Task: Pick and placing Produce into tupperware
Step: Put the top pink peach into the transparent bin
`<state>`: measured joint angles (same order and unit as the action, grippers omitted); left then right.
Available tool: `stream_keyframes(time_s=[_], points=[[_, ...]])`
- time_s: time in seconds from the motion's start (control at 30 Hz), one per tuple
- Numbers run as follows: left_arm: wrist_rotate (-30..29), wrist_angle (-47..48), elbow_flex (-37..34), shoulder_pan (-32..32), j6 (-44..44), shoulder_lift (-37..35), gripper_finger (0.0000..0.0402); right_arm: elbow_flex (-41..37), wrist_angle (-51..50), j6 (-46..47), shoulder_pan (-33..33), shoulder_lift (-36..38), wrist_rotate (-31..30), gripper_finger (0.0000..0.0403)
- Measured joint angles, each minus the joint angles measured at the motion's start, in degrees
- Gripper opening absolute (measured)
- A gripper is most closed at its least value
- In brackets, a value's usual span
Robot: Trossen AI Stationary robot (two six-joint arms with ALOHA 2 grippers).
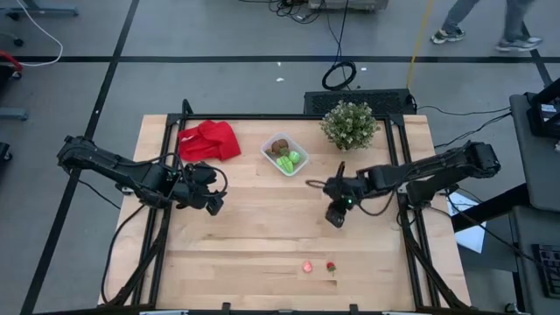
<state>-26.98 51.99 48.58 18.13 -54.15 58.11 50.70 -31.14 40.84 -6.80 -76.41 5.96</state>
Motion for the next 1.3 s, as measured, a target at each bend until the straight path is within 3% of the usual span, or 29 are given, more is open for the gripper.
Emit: stream_keyframes(time_s=[0.27,0.8,1.03,1.3], points=[[-0.02,0.01,0.00,0.00,0.00,0.00,0.0296,9.33,-1.75,-13.53,7.38,-4.24,-0.02,0.0132],[-0.04,0.17,0.00,0.00,0.47,0.00,0.0296,36.09,-7.42,-35.90,21.01,-24.29,-0.11,0.0132],[-0.51,0.24,0.00,-0.11,2.31,0.00,0.0296,41.41,-7.80,-39.06,26.06,-31.62,-0.04,0.0132],[-1.59,0.23,0.00,-0.15,2.98,0.00,0.0296,41.74,-7.82,-40.30,29.32,-36.25,0.13,0.0132]])
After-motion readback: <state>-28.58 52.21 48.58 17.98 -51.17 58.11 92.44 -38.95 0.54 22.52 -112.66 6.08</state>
